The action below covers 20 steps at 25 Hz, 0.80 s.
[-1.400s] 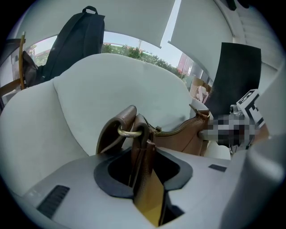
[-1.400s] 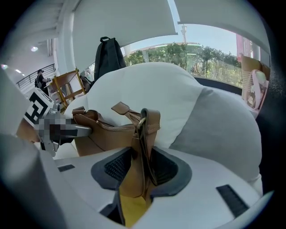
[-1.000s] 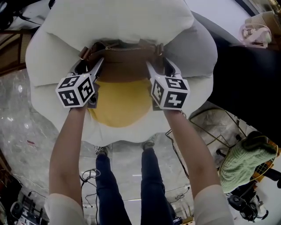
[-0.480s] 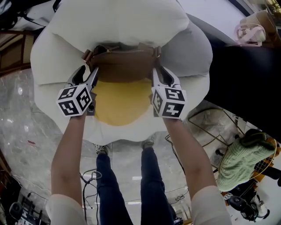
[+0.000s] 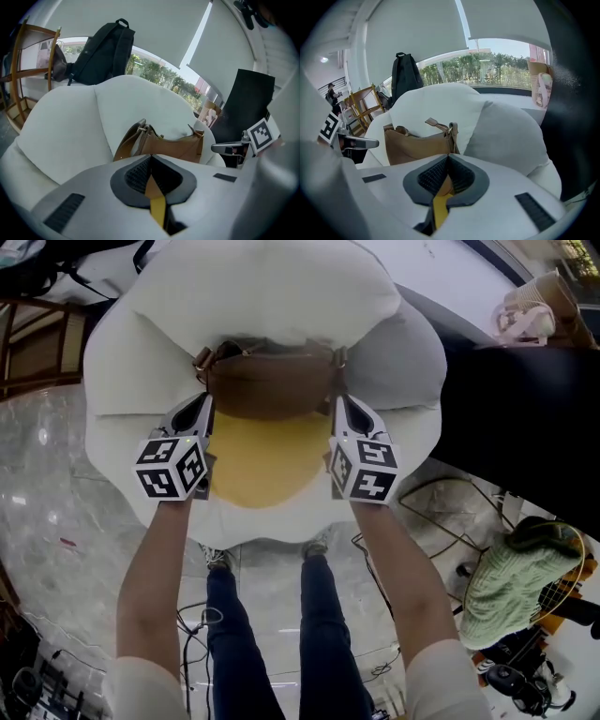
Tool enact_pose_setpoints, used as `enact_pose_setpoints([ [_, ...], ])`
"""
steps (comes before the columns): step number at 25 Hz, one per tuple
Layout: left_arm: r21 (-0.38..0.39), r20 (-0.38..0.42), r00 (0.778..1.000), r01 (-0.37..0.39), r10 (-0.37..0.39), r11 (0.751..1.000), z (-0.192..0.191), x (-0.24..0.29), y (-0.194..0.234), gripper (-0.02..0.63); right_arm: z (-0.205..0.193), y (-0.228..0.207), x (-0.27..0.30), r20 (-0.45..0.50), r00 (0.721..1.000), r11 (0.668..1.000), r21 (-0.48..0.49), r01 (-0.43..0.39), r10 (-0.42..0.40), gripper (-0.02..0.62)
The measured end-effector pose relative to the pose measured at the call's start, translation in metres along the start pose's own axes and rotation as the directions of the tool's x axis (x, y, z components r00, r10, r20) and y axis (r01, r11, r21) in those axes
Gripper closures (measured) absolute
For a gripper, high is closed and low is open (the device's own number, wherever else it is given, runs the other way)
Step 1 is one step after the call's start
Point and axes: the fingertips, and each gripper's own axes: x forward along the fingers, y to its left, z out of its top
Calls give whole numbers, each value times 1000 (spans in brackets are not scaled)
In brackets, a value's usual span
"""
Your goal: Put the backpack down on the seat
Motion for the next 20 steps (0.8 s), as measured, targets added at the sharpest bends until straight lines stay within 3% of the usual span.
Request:
enact_pose_setpoints([
  [6,21,6,1000,31,-31,999,6,-19,-15,574,10,3,-20,17,1000,1000,14,4,-4,565],
  [16,136,-13,999,47,-46,990,15,-54,-47,574,23,11,-58,36,999,999,47,-12,10,565],
  [20,135,9,998,53,-55,989,26,-70,-59,574,31,13,-77,50,999,998,66,-17,14,565],
])
